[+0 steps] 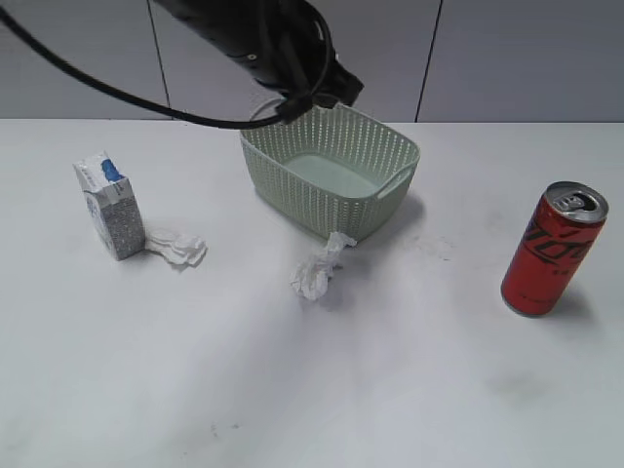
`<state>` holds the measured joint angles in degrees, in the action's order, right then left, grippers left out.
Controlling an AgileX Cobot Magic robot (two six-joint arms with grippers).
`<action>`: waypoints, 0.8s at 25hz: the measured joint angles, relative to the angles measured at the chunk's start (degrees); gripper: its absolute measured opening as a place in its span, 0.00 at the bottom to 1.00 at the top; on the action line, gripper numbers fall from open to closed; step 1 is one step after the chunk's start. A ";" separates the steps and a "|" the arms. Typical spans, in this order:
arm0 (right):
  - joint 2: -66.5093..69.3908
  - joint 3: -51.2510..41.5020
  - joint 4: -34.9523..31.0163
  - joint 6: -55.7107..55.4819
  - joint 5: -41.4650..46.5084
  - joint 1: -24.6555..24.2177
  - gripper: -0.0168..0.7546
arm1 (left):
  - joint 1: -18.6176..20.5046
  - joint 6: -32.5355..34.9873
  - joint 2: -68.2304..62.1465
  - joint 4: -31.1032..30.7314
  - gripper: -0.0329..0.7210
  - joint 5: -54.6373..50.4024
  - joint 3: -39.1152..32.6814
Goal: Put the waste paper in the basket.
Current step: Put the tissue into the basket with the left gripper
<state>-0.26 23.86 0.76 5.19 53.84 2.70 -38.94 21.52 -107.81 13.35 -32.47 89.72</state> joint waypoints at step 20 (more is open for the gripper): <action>0.00 0.00 0.00 0.00 0.00 0.00 0.78 | 0.40 0.00 -12.12 -2.40 0.88 -9.03 11.02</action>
<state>-0.26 23.86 0.76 5.19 53.84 2.70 -38.54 21.52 -119.92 10.95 -41.50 100.74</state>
